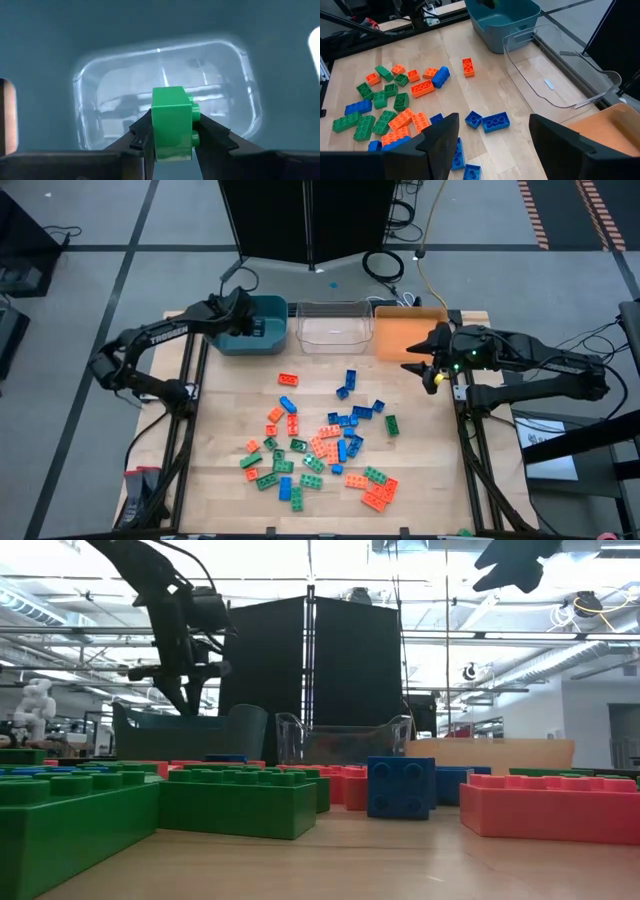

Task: Sort blocks
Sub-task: Put the green game piece into the blue bin

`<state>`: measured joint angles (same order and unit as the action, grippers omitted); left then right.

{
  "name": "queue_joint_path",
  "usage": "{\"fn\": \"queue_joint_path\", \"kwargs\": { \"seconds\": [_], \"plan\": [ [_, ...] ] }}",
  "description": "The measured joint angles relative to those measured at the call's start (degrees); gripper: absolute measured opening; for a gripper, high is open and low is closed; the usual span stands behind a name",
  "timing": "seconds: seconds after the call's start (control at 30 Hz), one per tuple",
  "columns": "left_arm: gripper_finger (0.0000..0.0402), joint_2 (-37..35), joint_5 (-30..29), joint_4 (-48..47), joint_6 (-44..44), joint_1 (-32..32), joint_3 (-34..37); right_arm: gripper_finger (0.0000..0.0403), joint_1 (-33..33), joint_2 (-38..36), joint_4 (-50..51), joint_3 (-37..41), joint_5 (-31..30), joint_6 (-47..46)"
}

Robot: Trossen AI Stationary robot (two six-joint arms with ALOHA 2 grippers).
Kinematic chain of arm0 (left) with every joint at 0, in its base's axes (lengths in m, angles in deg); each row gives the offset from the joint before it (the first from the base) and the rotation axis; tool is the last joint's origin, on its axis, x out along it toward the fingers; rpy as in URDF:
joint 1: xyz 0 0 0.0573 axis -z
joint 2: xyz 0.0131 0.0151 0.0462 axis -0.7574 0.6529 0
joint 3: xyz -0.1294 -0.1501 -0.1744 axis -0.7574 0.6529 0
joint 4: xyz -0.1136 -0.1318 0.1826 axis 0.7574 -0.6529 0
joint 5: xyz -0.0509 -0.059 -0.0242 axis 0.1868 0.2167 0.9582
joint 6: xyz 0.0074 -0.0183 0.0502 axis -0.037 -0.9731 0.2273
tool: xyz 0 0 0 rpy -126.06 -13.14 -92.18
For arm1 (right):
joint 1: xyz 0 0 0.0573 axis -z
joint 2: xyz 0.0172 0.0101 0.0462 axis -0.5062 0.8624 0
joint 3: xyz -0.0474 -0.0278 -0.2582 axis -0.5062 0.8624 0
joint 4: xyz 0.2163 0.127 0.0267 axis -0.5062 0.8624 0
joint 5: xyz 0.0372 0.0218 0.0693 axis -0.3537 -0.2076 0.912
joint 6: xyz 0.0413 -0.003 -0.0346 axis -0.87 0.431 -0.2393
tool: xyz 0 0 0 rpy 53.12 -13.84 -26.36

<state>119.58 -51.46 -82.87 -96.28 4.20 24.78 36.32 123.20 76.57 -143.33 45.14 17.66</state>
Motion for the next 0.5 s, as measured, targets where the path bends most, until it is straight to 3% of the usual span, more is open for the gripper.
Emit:
{"fn": "queue_joint_path", "kwargs": {
  "seconds": [0.27, 0.5],
  "plan": [
    [0.0119, -0.7, 5.3, 3.3, 9.9, 0.1, 0.0, 0.0240, 0.0, 1.1, 0.1, 0.0, 0.2, 0.1],
    [0.0184, -0.8, 6.0, 3.5, 14.5, 0.0, 0.0, 0.0240, 0.0, 1.2, 0.1, 0.0, 0.3, 1.1]
  ]
}}
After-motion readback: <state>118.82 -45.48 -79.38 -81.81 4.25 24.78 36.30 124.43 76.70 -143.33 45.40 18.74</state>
